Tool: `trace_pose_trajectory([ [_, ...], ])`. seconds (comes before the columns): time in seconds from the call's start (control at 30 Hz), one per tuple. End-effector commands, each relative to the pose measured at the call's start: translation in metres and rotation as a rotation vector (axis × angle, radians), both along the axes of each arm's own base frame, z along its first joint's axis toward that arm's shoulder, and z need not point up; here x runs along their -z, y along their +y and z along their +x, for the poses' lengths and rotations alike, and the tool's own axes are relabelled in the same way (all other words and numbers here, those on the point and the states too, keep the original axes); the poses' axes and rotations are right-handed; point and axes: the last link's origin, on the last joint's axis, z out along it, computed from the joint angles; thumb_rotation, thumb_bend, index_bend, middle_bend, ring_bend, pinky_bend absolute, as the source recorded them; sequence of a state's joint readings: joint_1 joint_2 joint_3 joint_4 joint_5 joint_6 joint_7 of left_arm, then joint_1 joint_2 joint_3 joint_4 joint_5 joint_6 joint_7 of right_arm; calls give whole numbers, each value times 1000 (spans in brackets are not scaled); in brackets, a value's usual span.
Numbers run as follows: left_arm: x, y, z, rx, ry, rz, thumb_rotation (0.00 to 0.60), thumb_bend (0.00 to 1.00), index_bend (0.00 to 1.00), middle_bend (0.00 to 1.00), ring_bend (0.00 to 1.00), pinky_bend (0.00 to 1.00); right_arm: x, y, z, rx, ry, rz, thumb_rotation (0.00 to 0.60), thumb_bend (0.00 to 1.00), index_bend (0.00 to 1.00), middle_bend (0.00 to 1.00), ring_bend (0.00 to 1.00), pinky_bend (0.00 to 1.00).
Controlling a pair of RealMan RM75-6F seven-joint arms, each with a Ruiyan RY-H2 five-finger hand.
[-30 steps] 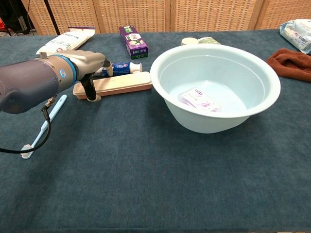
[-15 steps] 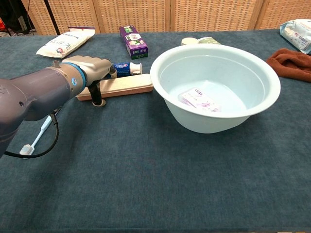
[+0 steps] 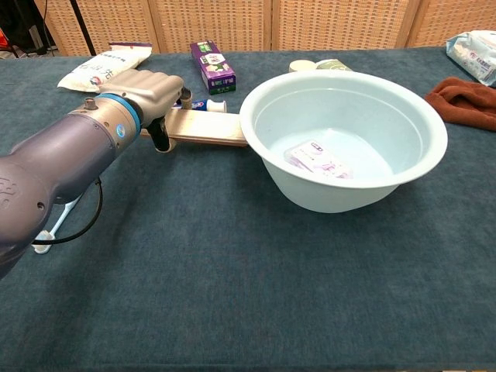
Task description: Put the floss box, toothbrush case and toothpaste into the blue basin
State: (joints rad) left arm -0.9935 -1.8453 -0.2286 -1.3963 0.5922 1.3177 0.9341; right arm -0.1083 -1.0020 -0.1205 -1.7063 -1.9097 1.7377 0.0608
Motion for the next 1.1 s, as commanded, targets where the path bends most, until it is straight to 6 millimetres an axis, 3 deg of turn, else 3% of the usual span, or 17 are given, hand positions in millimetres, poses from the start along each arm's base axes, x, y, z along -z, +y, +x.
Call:
trace_pose_trajectory([
  [0.03, -3, 0, -1, 17, 0, 20, 600, 452, 700, 299, 261, 381, 0, 0, 0, 0, 0, 0, 600, 131, 0, 0, 0, 0],
  [0.3, -23, 2, -2, 26, -21, 62, 600, 453, 722, 315, 275, 390, 0, 1, 1, -5, 3, 2, 600, 131, 0, 0, 0, 0],
  [0.53, -70, 10, 6, 32, -67, 139, 600, 449, 722, 315, 275, 390, 2, 2, 2, -11, 7, 4, 600, 131, 0, 0, 0, 0],
  [0.8, -114, 4, 28, 96, -140, 175, 600, 443, 722, 315, 275, 390, 4, 3, 3, -13, 10, 9, 600, 131, 0, 0, 0, 0],
  [0.97, -116, -4, 43, 155, -208, 159, 600, 440, 722, 316, 275, 390, 4, 4, 4, -16, 9, 9, 600, 131, 0, 0, 0, 0],
  [1.1, -99, -20, 63, 271, -276, 129, 600, 439, 722, 318, 275, 390, 2, 4, 4, -14, 4, 4, 600, 131, 0, 0, 0, 0],
])
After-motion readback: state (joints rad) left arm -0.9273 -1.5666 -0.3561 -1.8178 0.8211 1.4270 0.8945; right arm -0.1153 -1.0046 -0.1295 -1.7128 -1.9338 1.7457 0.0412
